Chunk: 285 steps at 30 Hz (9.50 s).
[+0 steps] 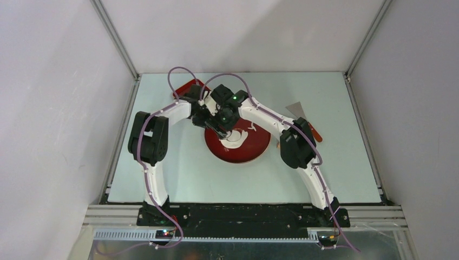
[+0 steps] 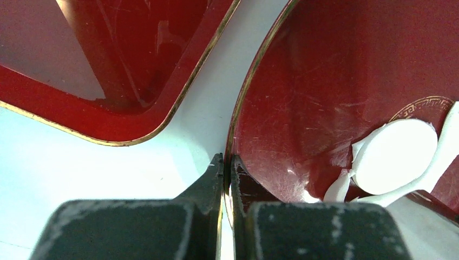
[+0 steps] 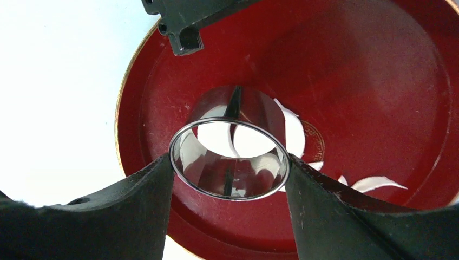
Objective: Roll out the dumpling wrappers from the dough
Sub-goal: Remove the dumpling wrapper from the work surface.
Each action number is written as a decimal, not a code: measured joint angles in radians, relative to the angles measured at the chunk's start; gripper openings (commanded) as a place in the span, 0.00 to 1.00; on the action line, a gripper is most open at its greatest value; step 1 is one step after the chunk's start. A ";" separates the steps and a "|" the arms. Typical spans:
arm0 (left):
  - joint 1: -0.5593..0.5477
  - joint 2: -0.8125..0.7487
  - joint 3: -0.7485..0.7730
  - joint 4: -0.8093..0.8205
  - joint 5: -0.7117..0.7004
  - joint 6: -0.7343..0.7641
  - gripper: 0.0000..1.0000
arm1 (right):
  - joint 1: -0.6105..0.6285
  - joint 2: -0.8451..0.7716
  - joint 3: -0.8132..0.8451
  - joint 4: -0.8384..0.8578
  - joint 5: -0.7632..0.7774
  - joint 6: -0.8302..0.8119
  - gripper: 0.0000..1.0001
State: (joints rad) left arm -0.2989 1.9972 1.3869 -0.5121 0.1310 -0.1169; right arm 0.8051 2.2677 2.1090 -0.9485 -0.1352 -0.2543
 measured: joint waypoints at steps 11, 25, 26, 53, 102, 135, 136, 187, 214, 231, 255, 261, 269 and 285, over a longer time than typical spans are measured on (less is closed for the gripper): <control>0.003 0.000 0.000 0.000 0.005 0.000 0.00 | 0.002 0.005 -0.125 0.074 -0.008 -0.006 0.58; 0.004 0.000 0.000 0.000 0.011 0.000 0.00 | 0.011 -0.055 -0.230 0.107 0.010 -0.040 0.55; 0.004 0.000 0.000 0.000 0.011 0.000 0.00 | 0.012 -0.066 -0.244 0.100 0.016 -0.044 0.55; 0.004 0.000 0.000 -0.002 0.012 -0.006 0.00 | 0.038 -0.354 -0.542 0.300 0.014 -0.108 0.53; 0.004 0.000 0.000 -0.002 0.012 -0.006 0.00 | -0.107 -0.192 -0.377 -0.117 0.206 -0.113 0.54; 0.004 0.000 0.000 -0.002 0.012 -0.006 0.00 | -0.089 -0.132 -0.336 -0.148 0.199 -0.113 0.54; 0.004 0.000 0.000 -0.002 0.012 -0.006 0.00 | -0.089 -0.132 -0.336 -0.148 0.199 -0.113 0.54; 0.014 -0.002 -0.005 0.039 -0.026 -0.025 0.00 | -0.084 0.121 -0.045 0.224 0.616 -0.184 0.54; 0.010 -0.011 -0.018 0.031 -0.013 -0.024 0.00 | -0.233 -0.079 -0.094 0.025 0.165 -0.026 0.63; 0.010 -0.021 -0.033 0.032 -0.011 -0.024 0.00 | -0.210 -0.102 -0.189 0.005 0.256 -0.035 0.63; 0.016 -0.022 -0.033 0.032 0.008 -0.024 0.00 | -0.191 -0.040 -0.165 -0.066 0.232 -0.034 0.62; 0.017 -0.022 -0.033 0.032 0.009 -0.024 0.00 | -0.195 -0.032 -0.165 -0.067 0.233 -0.034 0.62; 0.018 -0.022 -0.033 0.033 0.015 -0.025 0.00 | -0.225 -0.031 -0.165 -0.068 0.234 -0.037 0.61; 0.020 -0.022 -0.033 0.033 0.023 -0.024 0.00 | -0.251 -0.024 0.082 -0.188 0.206 -0.079 0.61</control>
State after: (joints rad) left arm -0.2790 1.9755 1.3537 -0.4793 0.1535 -0.1413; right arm 0.5537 2.2436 2.1906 -1.1366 0.0708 -0.3336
